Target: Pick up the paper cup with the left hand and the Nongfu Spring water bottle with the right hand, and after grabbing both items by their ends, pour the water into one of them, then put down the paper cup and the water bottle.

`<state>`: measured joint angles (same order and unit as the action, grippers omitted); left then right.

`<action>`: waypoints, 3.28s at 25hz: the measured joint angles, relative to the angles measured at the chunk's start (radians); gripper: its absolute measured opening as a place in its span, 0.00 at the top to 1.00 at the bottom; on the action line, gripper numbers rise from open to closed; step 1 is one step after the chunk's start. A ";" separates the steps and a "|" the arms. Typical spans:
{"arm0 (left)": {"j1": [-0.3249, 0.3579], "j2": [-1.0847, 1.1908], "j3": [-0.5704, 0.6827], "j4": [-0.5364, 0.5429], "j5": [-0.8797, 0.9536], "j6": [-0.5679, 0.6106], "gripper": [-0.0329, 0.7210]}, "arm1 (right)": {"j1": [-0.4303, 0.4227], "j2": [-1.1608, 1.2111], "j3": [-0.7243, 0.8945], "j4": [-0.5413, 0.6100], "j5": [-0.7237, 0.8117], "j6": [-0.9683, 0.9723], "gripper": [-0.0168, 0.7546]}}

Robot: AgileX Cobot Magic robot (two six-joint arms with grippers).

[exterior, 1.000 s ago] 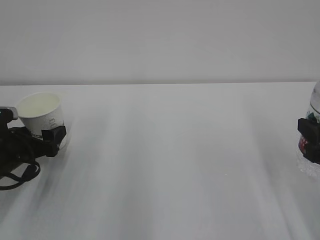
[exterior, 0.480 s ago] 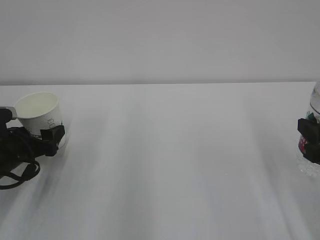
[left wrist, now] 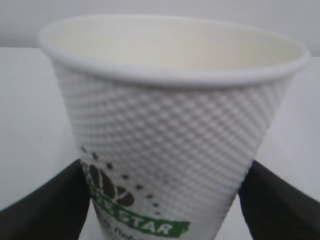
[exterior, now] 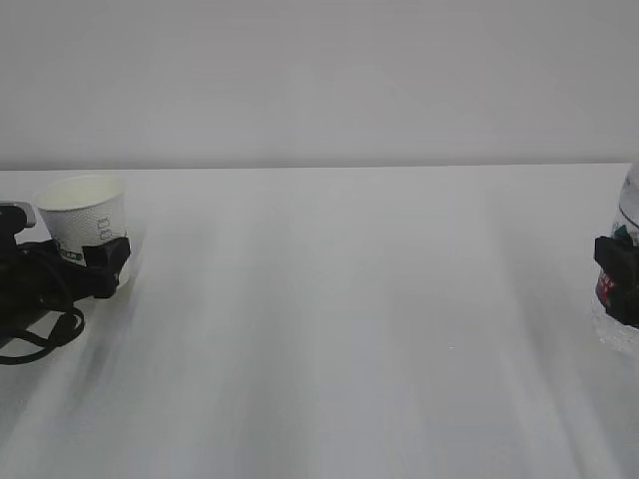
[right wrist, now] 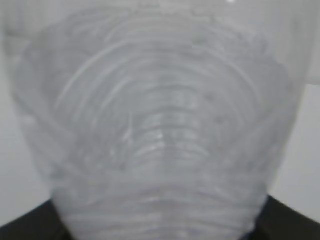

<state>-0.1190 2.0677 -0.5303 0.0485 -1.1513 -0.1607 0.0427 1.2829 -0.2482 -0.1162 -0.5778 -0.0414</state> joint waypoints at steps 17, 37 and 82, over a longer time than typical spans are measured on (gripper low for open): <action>0.000 0.000 0.030 -0.004 -0.001 -0.002 0.06 | 0.000 0.000 0.000 0.000 0.000 0.000 0.42; 0.000 0.000 0.032 0.013 -0.001 -0.002 0.04 | 0.000 0.000 0.000 0.000 0.000 0.000 0.42; 0.000 0.000 0.032 -0.031 -0.002 -0.004 0.26 | 0.000 0.000 0.000 0.000 0.000 0.000 0.42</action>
<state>-0.1190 2.0677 -0.4980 0.0180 -1.1537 -0.1642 0.0427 1.2829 -0.2482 -0.1162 -0.5778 -0.0414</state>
